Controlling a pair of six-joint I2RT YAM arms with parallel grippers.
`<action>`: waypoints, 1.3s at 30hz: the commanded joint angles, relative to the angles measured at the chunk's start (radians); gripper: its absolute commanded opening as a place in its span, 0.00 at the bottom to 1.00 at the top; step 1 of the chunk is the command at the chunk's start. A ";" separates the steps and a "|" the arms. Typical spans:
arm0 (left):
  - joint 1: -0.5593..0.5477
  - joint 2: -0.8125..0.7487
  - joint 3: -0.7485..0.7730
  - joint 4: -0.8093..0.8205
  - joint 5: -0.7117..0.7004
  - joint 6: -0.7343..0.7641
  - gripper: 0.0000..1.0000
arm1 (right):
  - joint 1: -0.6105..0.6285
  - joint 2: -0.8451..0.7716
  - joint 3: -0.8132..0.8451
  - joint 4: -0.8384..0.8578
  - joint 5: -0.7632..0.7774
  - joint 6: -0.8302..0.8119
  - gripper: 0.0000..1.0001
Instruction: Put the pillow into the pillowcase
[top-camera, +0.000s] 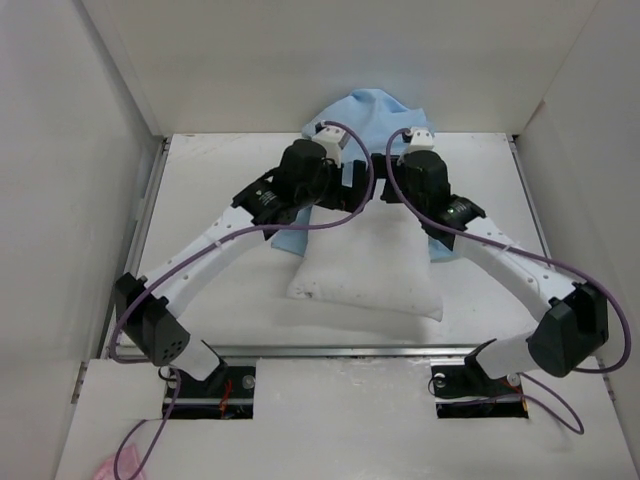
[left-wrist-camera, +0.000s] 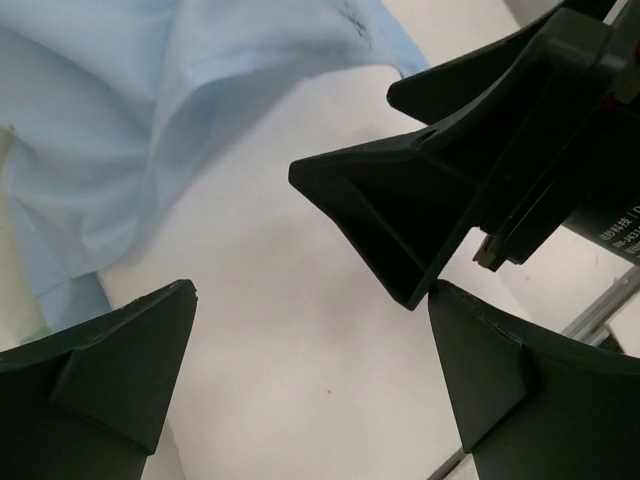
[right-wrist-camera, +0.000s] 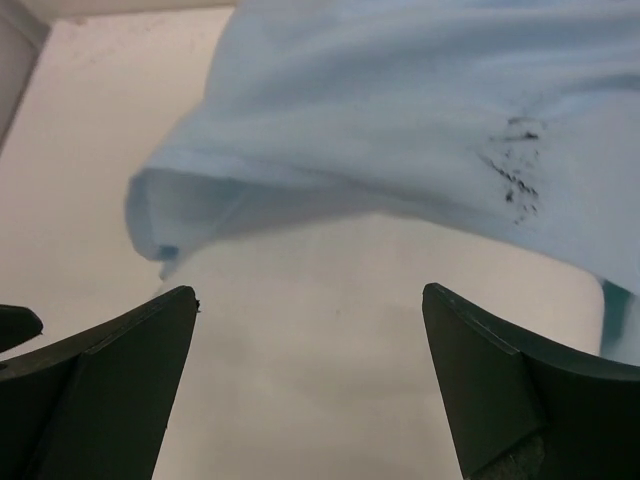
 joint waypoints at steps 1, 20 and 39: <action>0.068 0.087 0.042 -0.049 -0.199 0.080 1.00 | -0.004 -0.043 0.010 -0.207 -0.148 -0.063 1.00; 0.077 0.190 0.173 -0.112 -0.555 0.226 1.00 | 0.062 0.006 -0.046 -0.200 -0.067 -0.009 1.00; 0.092 0.044 -0.043 0.078 -0.145 0.510 1.00 | -0.172 -0.093 0.323 -0.271 0.080 0.081 1.00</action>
